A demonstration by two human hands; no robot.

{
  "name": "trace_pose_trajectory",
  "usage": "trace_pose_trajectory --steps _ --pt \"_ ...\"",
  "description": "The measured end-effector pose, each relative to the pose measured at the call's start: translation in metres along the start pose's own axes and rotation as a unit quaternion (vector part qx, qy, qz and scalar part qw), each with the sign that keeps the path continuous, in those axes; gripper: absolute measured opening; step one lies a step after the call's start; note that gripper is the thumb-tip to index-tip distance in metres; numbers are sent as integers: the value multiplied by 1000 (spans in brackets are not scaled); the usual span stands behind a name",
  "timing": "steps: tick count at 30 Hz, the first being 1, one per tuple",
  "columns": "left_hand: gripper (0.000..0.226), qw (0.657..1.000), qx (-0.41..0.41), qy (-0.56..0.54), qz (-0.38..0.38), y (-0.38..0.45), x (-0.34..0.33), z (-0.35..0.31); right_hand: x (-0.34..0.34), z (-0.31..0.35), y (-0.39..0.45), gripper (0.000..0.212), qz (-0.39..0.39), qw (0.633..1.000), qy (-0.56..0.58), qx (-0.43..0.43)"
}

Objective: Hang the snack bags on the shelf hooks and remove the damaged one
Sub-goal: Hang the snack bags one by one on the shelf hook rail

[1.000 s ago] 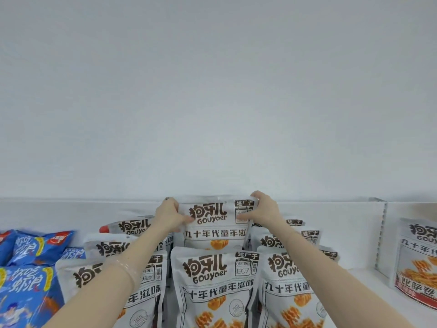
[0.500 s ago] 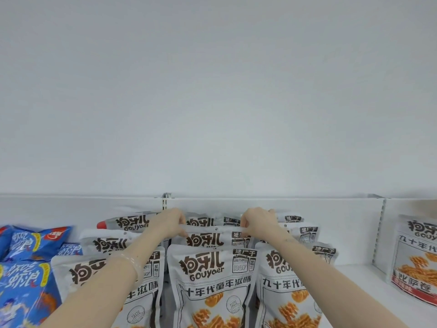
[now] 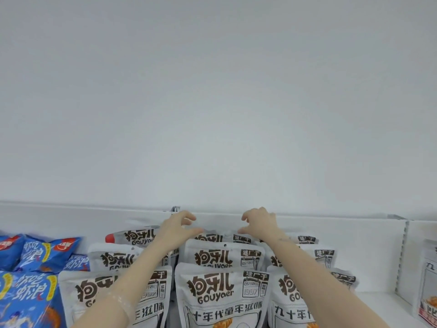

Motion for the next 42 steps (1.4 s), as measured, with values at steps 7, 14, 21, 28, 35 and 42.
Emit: trace_pose_trajectory --steps 7,14,21,28,35,42 --pt "31 1000 -13 -5 -25 -16 17 11 -34 6 15 15 28 999 -3 -28" --pt "50 997 7 5 -79 -18 37 19 45 26 16 14 -177 955 237 17" --pt "61 993 -18 -51 -104 -13 53 -9 199 -21 -33 12 -408 836 366 23" --pt "95 979 -101 -167 -61 -18 57 -83 271 -29 -83 12 -452 776 437 40" --pt "63 942 -98 -319 38 -55 24 -84 242 -40 -93 19 -378 774 507 33" --pt "46 922 -80 -378 -16 -74 22 -62 147 -30 -96 35 -88 749 657 19"
Point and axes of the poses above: each hand's wrist, its own y-axis towards the middle knuckle, its own x-axis out of the back of the hand, z = x × y, the point moved 10 cm from there along y, towards the middle knuckle, and after that the axes turned 3 degrees about -x, right-handed, at the moved point
